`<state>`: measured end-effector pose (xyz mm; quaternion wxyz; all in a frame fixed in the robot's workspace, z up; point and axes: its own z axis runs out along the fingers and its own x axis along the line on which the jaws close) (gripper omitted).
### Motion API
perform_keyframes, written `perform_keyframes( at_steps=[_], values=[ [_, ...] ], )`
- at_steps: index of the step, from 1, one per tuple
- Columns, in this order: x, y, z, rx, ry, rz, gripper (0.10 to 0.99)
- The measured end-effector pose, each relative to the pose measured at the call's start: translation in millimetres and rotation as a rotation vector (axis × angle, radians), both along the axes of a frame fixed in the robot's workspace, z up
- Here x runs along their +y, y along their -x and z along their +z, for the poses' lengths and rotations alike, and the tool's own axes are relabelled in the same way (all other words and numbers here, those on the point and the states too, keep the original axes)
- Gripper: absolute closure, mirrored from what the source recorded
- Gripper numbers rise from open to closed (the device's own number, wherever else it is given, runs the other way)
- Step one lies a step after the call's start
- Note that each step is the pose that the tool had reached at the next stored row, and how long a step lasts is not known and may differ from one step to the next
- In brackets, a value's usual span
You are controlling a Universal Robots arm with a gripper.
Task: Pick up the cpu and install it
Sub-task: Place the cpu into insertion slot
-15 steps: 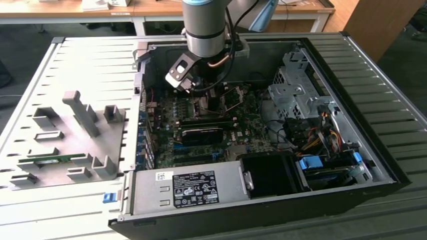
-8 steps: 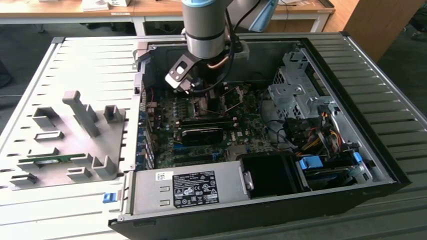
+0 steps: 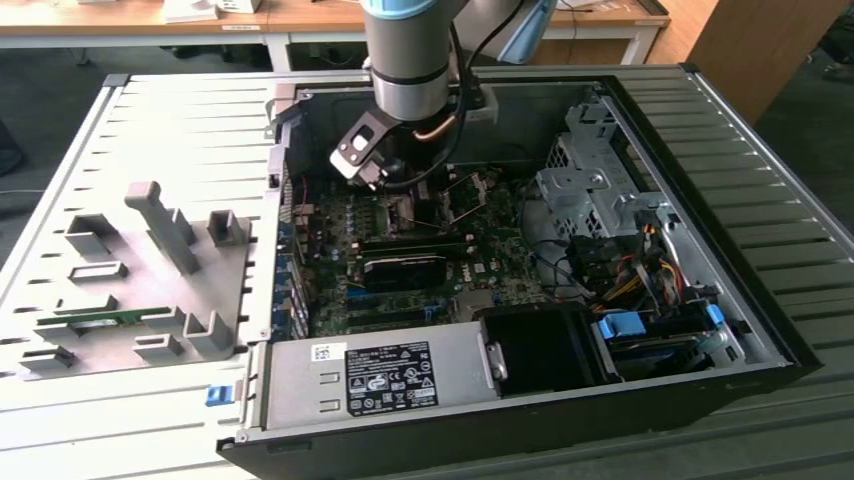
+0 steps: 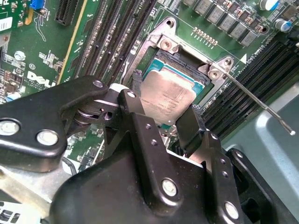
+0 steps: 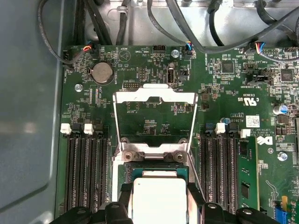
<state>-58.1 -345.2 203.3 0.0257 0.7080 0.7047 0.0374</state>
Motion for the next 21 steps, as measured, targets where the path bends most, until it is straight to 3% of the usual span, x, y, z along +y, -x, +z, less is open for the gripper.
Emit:
perform_keyframes(
  at_steps=[21],
  values=[
    [1.4,0.0,-6.4,-0.0001,0.0,-0.001,0.545]
  ],
)
